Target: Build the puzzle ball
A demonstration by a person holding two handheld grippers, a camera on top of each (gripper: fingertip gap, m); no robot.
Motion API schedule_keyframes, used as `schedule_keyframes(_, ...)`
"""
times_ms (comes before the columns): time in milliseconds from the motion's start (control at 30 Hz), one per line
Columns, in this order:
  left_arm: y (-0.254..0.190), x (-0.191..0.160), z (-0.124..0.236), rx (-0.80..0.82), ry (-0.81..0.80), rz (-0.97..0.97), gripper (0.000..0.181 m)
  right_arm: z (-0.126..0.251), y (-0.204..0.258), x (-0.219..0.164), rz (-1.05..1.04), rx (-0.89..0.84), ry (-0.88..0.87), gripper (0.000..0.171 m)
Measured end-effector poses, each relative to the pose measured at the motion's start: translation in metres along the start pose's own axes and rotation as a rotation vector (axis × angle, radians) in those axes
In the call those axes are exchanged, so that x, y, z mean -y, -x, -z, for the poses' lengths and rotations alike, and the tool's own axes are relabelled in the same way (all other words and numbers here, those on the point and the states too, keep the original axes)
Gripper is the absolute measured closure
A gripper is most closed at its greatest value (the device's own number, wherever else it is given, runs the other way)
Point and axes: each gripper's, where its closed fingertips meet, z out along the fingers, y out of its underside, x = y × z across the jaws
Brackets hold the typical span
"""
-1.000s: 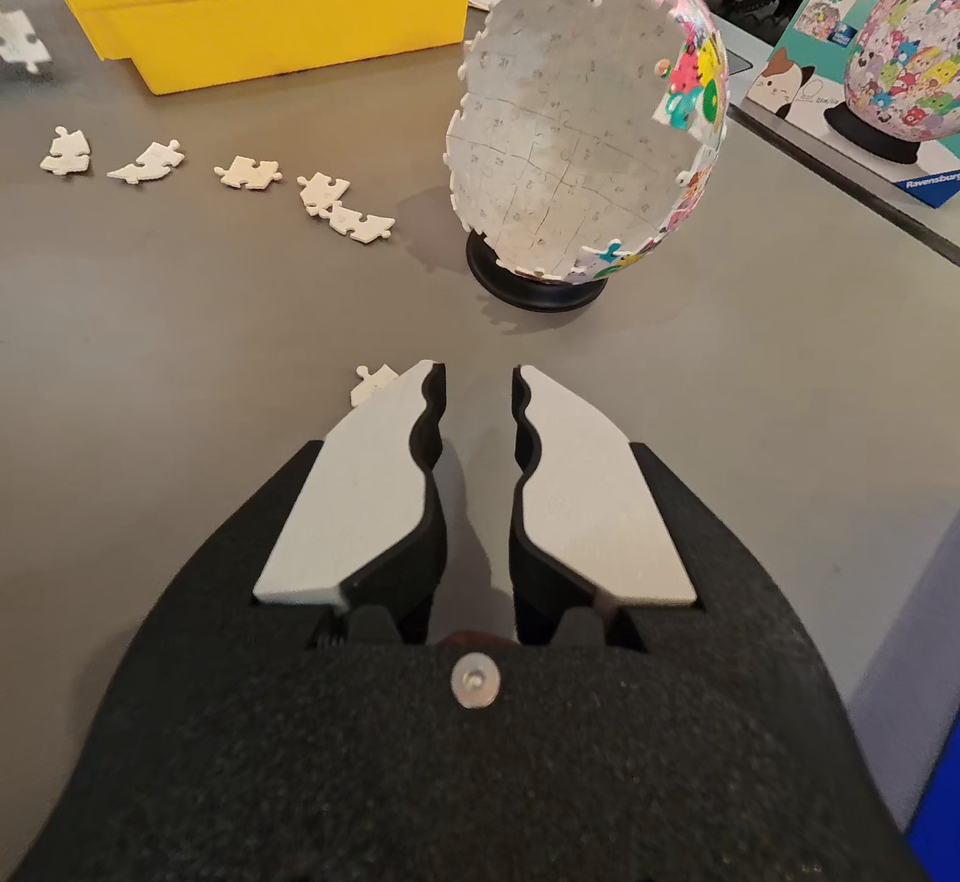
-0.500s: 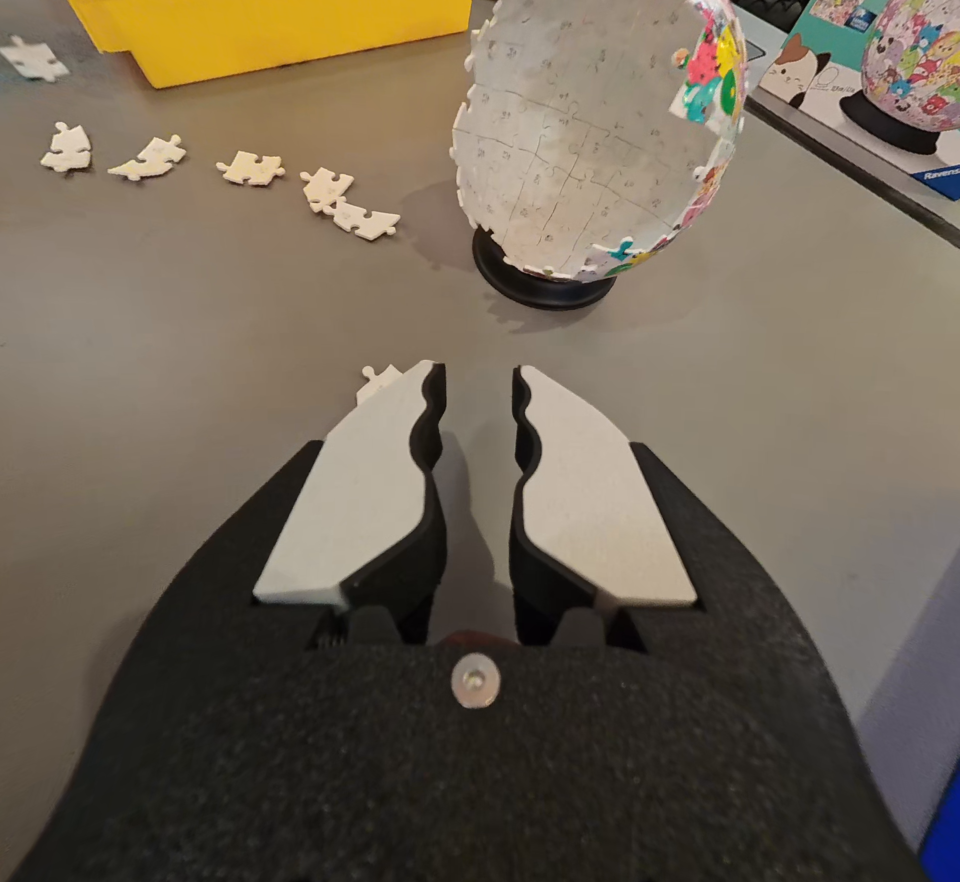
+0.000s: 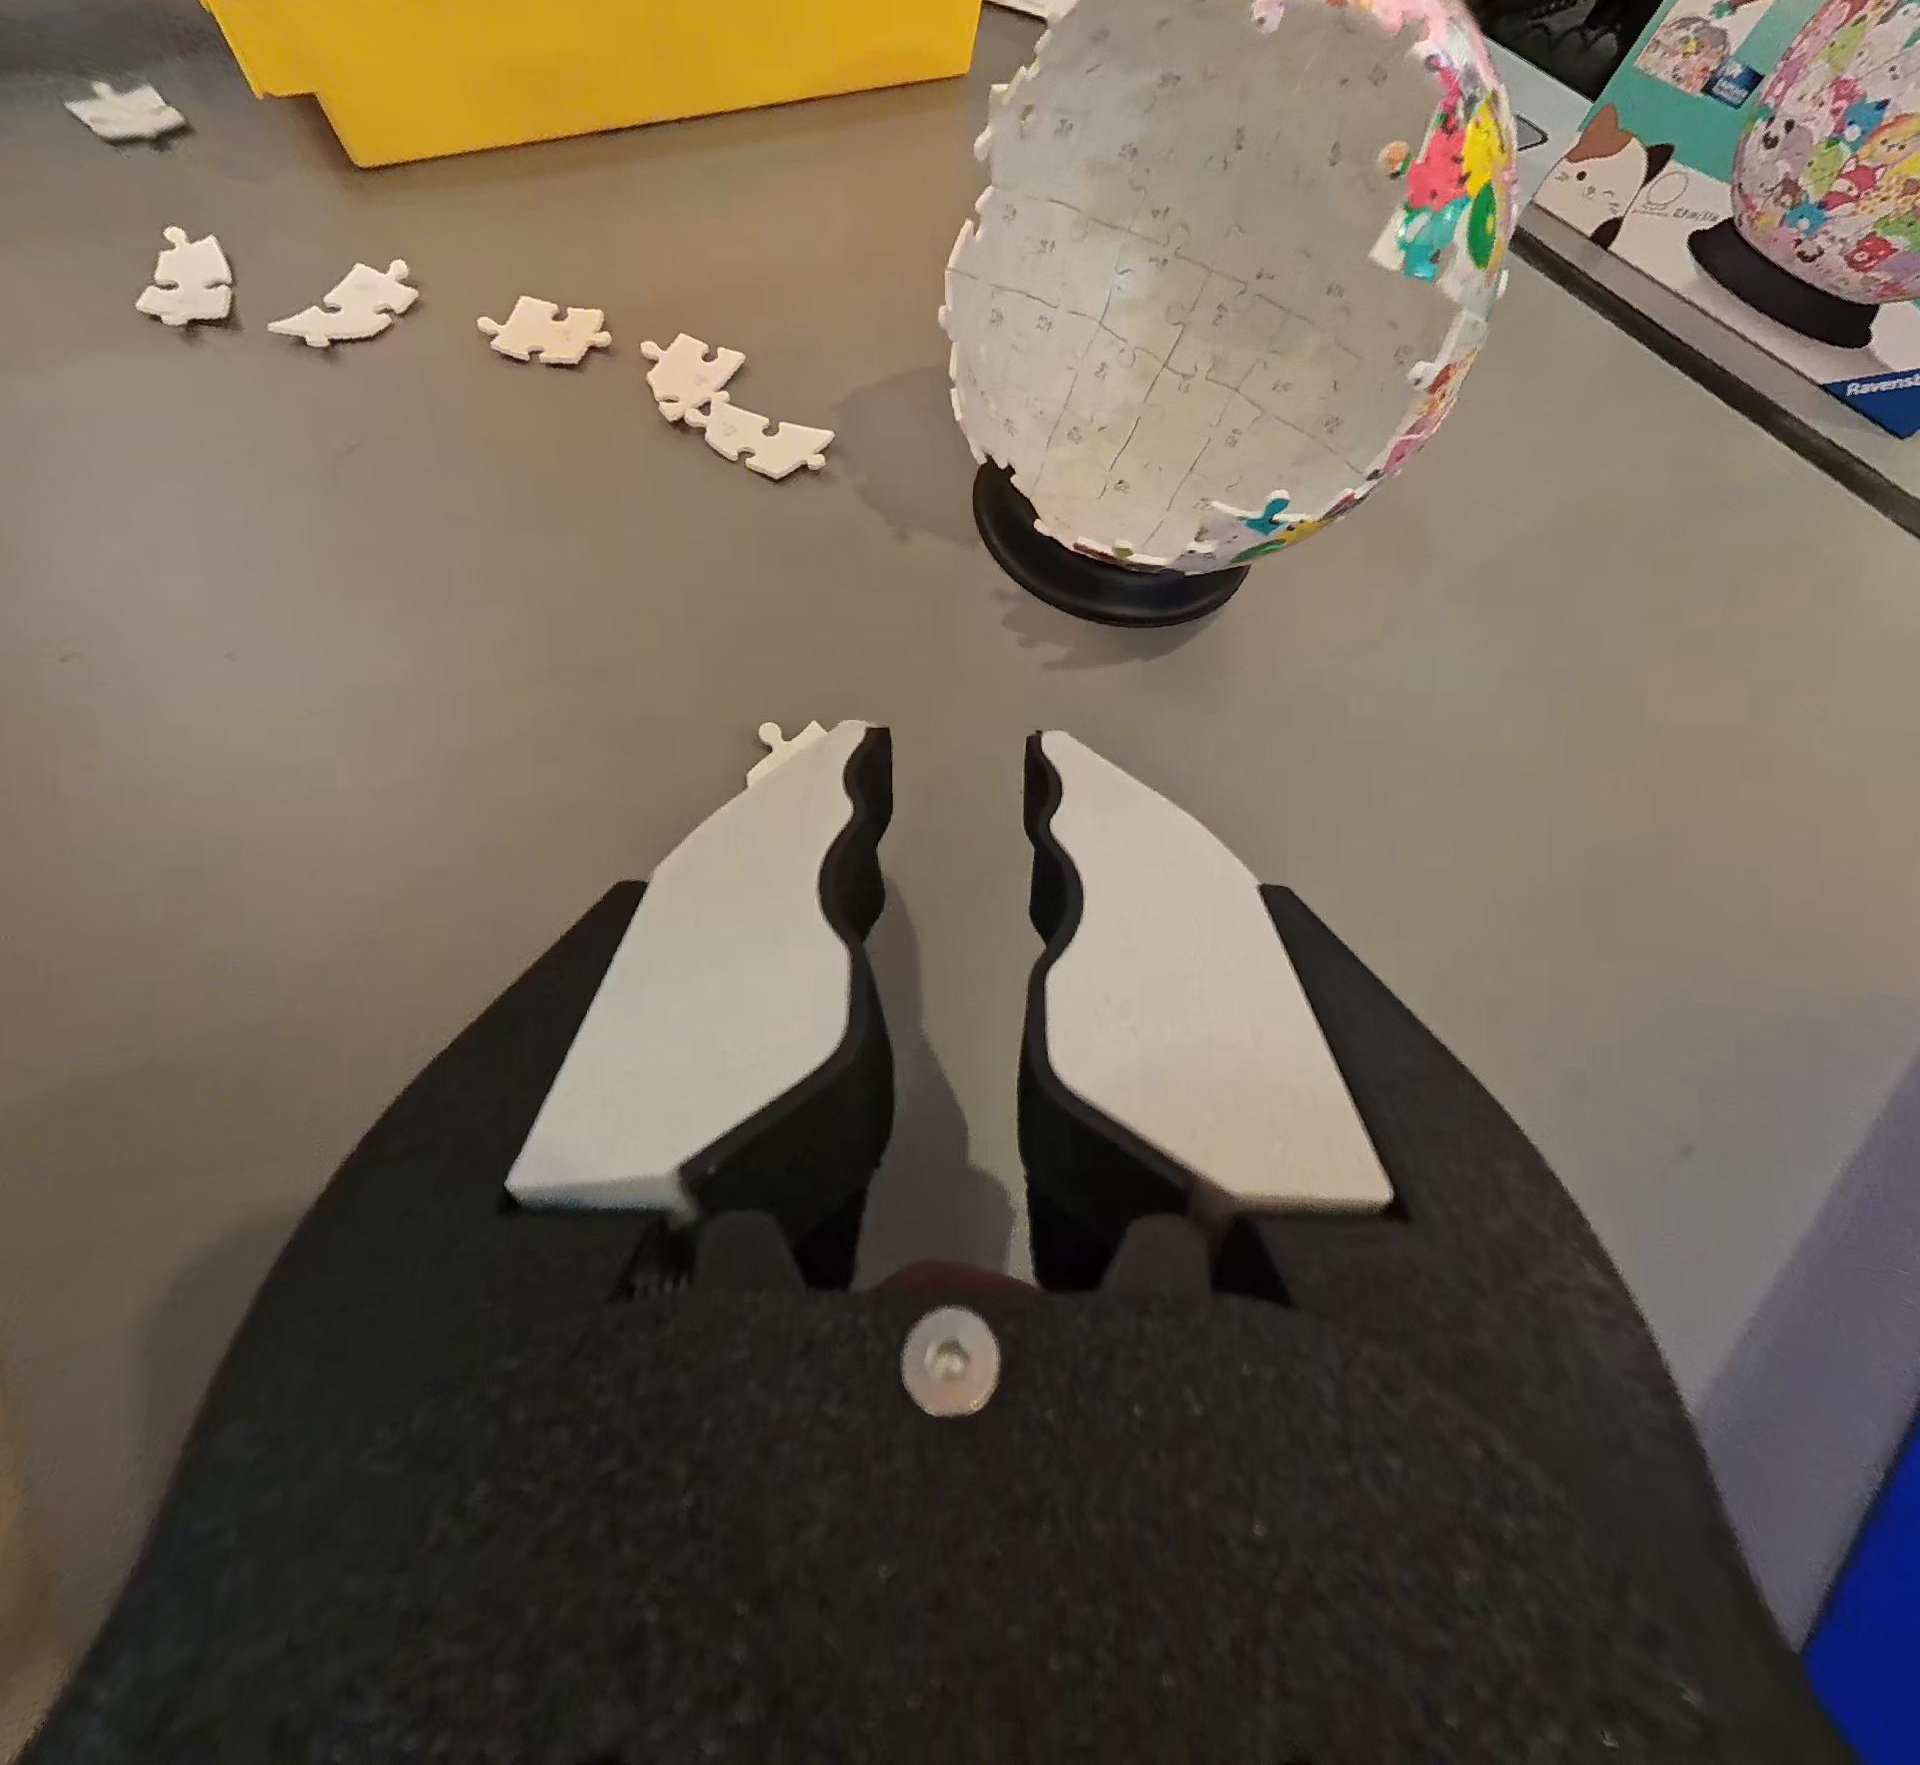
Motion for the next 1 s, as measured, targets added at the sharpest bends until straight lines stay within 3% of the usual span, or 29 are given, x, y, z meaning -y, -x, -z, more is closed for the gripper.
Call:
schedule_keyframes(133,0.0,-0.001,-0.002,0.065,0.0,-0.017,0.136,-0.004,-0.001,-0.003,-0.006,0.013,0.008,0.147)
schedule_keyframes(367,-0.004,-0.004,0.007,0.077,-0.076,0.014,0.169,-0.003,-0.001,0.004,-0.009,0.004,-0.006,0.147)
schedule_keyframes(433,0.0,-0.001,0.02,0.074,-0.144,0.056,0.179,-0.003,0.0,0.009,-0.001,0.001,-0.012,0.147)
schedule_keyframes(633,0.003,0.01,0.087,-0.017,-0.419,0.226,0.18,-0.01,0.007,0.023,0.02,0.012,-0.024,0.147)
schedule_keyframes(767,-0.043,0.025,0.176,-0.272,-0.805,0.314,0.18,-0.015,0.025,0.05,0.09,0.038,-0.046,0.147)
schedule_keyframes(833,-0.083,0.014,0.209,-0.333,-0.928,0.253,0.18,-0.018,0.04,0.067,0.122,0.077,-0.07,0.147)
schedule_keyframes(900,-0.126,0.001,0.216,-0.286,-0.981,0.138,0.18,-0.025,0.065,0.083,0.114,0.182,-0.096,0.147)
schedule_keyframes(1000,-0.182,-0.013,0.198,-0.225,-0.938,0.008,0.18,-0.041,0.109,0.107,0.097,0.375,-0.11,0.146)
